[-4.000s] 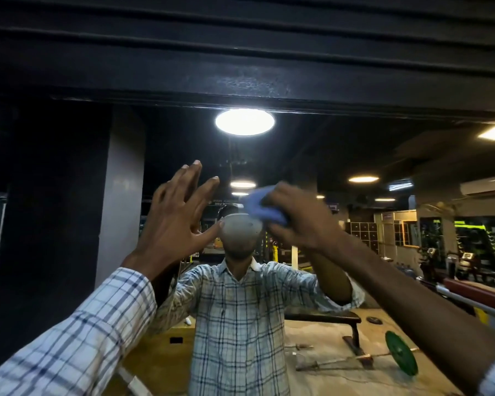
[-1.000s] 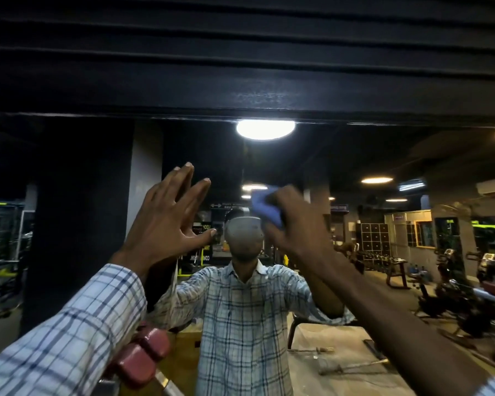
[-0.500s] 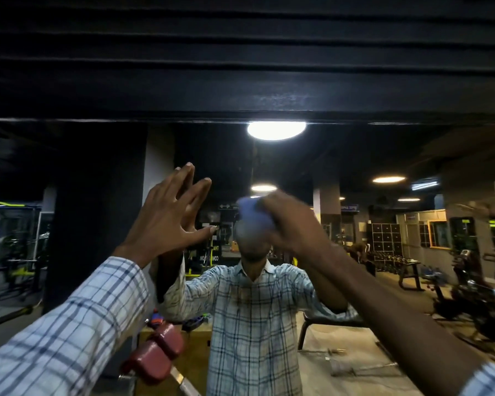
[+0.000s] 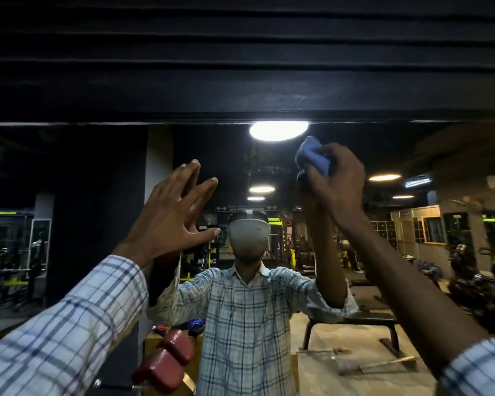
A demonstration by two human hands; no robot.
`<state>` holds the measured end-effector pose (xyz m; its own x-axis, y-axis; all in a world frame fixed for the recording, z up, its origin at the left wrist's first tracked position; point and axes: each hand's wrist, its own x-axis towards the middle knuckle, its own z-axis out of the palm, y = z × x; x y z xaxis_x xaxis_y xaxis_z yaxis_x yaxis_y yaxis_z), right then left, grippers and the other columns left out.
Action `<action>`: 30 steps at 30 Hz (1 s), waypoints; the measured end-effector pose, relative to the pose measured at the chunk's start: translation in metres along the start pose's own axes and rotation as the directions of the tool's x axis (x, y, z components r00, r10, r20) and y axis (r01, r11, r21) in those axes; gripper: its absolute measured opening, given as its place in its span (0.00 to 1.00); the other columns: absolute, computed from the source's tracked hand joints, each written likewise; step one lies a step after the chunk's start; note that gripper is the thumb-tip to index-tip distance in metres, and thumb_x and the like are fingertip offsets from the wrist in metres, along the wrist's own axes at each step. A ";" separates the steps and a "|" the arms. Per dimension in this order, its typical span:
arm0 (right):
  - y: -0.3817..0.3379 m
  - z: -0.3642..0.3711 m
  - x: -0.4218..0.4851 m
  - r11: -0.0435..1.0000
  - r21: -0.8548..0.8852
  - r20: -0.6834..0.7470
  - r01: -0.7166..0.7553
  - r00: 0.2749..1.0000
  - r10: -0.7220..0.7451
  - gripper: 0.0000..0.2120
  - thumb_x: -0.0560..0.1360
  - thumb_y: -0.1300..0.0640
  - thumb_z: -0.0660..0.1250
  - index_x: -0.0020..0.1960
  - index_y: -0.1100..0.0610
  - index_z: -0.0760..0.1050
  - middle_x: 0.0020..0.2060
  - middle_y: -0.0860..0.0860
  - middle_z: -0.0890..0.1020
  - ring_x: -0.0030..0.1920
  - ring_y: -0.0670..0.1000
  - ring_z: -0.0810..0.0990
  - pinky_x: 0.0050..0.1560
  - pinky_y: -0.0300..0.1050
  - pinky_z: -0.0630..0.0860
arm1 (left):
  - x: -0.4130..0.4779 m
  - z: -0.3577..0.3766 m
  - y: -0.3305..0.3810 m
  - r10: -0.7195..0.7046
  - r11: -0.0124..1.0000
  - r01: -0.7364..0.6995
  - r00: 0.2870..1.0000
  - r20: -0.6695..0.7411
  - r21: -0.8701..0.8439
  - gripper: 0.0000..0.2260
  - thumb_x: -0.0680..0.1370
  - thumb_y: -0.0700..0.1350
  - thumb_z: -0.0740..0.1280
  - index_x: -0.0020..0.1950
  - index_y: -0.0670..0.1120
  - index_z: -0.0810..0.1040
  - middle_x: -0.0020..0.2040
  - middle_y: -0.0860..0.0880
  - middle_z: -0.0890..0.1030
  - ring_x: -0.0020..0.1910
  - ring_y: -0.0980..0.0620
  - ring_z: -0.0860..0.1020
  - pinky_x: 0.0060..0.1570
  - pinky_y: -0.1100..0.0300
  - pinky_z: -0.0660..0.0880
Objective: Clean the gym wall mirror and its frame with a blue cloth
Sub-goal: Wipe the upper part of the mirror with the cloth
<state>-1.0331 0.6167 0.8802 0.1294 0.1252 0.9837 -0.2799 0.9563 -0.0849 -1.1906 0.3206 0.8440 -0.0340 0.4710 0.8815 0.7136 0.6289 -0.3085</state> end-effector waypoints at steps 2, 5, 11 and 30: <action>-0.012 0.012 -0.011 0.997 -0.006 0.078 0.083 0.994 -0.082 0.14 0.76 0.60 0.72 0.61 0.56 0.78 0.54 0.49 0.78 0.52 0.42 0.74 0.54 0.41 0.77 | 0.000 0.000 -0.004 0.011 1.000 -0.012 1.000 -0.016 -0.014 0.47 0.71 0.75 0.67 0.84 0.61 0.52 0.85 0.52 0.40 0.84 0.48 0.44 0.79 0.46 0.52; -0.032 0.030 -0.037 0.855 0.056 0.560 0.516 0.692 -0.455 0.14 0.73 0.54 0.72 0.58 0.53 0.79 0.52 0.50 0.80 0.49 0.48 0.79 0.48 0.47 0.77 | 0.000 0.001 -0.010 0.018 1.000 -0.019 1.000 -0.021 -0.025 0.48 0.71 0.76 0.66 0.84 0.61 0.51 0.85 0.52 0.40 0.84 0.49 0.44 0.78 0.47 0.51; -0.017 0.030 0.016 0.991 -0.077 0.015 0.110 0.994 -0.109 0.13 0.77 0.53 0.70 0.60 0.53 0.76 0.54 0.48 0.76 0.51 0.41 0.73 0.54 0.36 0.75 | -0.005 -0.001 -0.028 0.035 0.999 -0.035 0.998 -0.042 -0.009 0.47 0.71 0.74 0.68 0.84 0.59 0.53 0.85 0.51 0.42 0.84 0.49 0.44 0.78 0.48 0.50; -0.089 0.095 0.021 0.964 -0.017 0.210 0.265 0.944 -0.256 0.13 0.76 0.51 0.70 0.58 0.55 0.78 0.52 0.48 0.79 0.50 0.46 0.77 0.53 0.46 0.78 | -0.038 -0.008 -0.079 -0.008 0.999 0.005 0.998 -0.066 -0.044 0.47 0.70 0.75 0.64 0.84 0.58 0.55 0.85 0.51 0.43 0.84 0.49 0.45 0.78 0.51 0.48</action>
<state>-1.0963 0.5093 0.9237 -0.0063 -0.1820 0.9833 -0.2195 0.9596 0.1762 -1.2404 0.2484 0.8379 0.0064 0.4238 0.9058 0.7434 0.6038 -0.2877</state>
